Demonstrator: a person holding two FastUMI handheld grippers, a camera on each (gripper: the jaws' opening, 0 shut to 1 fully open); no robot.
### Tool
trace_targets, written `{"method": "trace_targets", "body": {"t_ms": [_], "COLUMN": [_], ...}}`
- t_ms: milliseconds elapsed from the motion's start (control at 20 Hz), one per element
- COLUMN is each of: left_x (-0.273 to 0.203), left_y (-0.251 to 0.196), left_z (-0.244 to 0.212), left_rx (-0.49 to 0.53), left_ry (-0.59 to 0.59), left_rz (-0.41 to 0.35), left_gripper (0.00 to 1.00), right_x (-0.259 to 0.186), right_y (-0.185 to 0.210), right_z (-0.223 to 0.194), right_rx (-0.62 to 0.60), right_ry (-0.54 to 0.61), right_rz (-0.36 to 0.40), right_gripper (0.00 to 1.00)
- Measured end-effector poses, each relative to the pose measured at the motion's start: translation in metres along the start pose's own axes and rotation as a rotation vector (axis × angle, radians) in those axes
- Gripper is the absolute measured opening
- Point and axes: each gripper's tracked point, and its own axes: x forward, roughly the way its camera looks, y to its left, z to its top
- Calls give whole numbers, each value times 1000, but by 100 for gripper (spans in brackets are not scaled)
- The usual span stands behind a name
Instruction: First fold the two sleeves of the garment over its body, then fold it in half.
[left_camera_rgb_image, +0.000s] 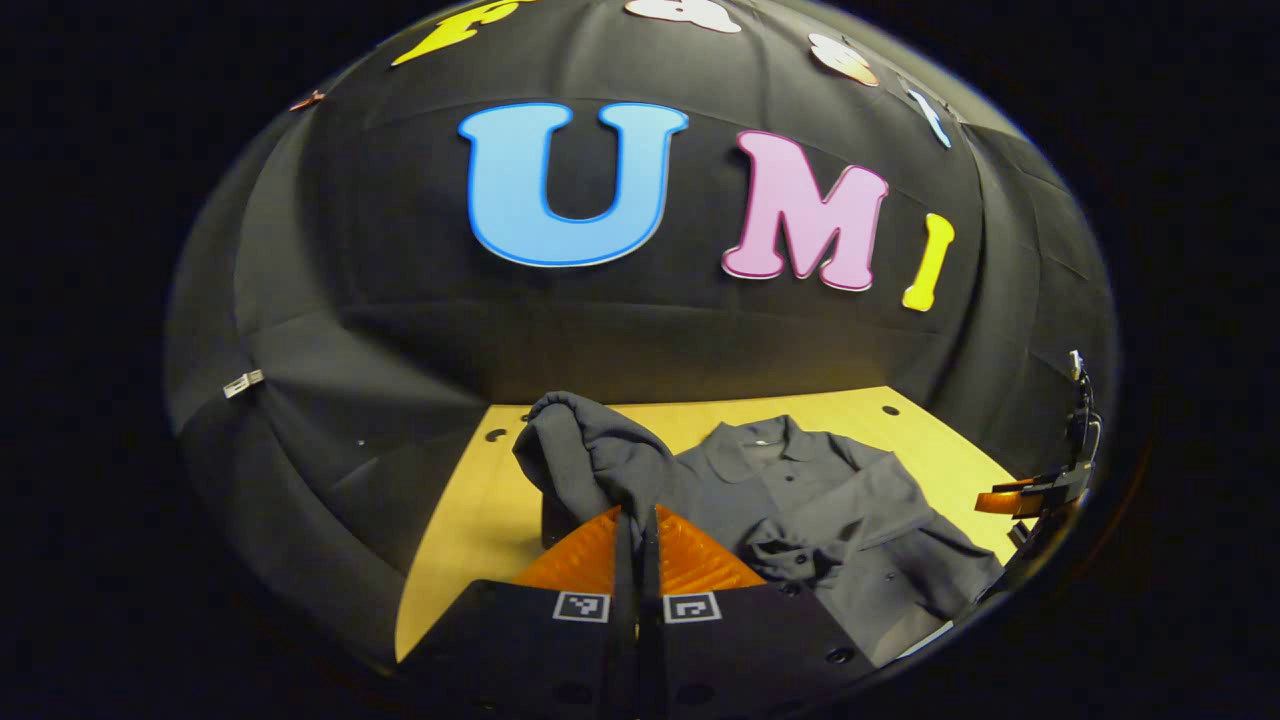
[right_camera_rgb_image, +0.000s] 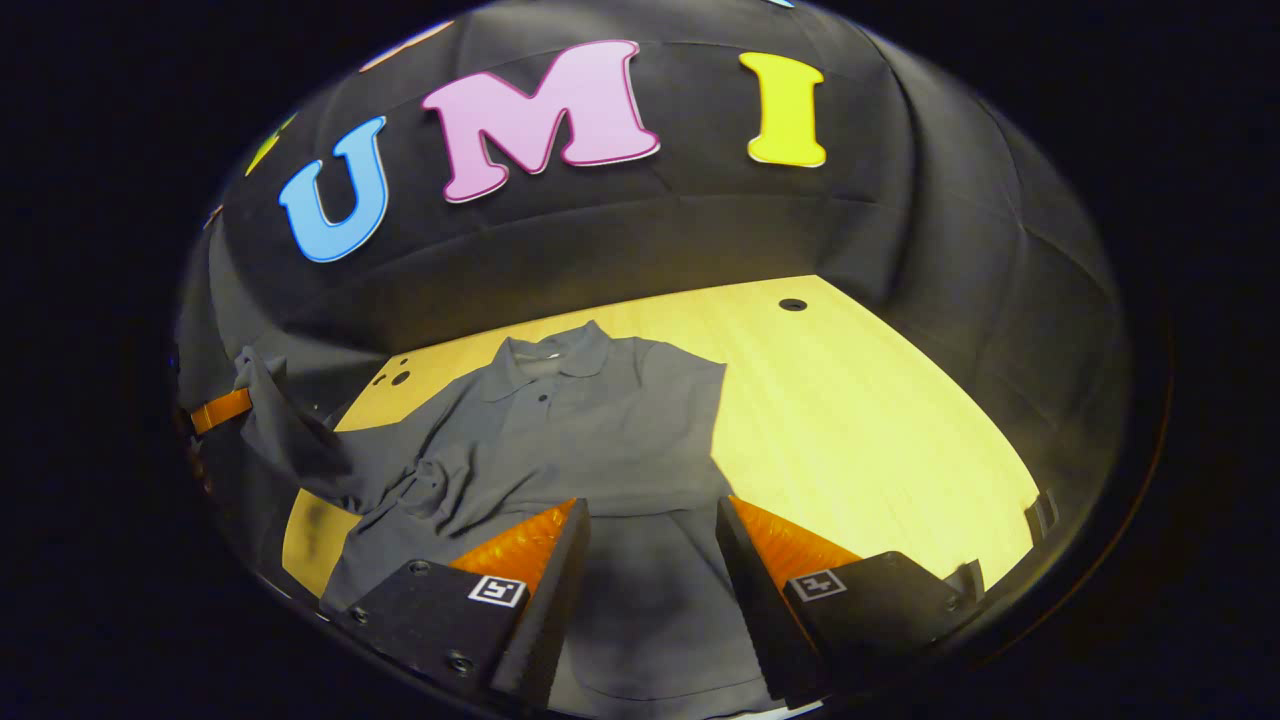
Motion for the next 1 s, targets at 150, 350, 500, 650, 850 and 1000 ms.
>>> {"method": "trace_targets", "body": {"t_ms": [150, 350, 500, 650, 850, 1000], "left_x": [12, 36, 54, 71, 100, 115], "left_y": [-49, -120, -167, -207, -253, -277], "left_z": [-2, -10, -18, -30, -52, -74], "left_rx": [13, 44, 80, 108, 159, 207], "left_ry": [20, 52, 72, 94, 122, 157], "left_rz": [-41, -106, -146, -178, -201, -208], "left_gripper": [5, 5, 5, 5, 5, 5], "right_x": [-4, -13, -16, -17, -17, -16], "right_y": [-34, -72, -98, -117, -140, -156], "right_z": [1, -4, -13, -20, -29, -37], "right_rx": [10, 8, 20, 27, 40, 54], "right_ry": [-3, 7, 28, 44, 68, 86], "right_rz": [-19, -29, -39, -39, -35, -32], "right_gripper": [80, 80, 80, 80, 80, 80]}}
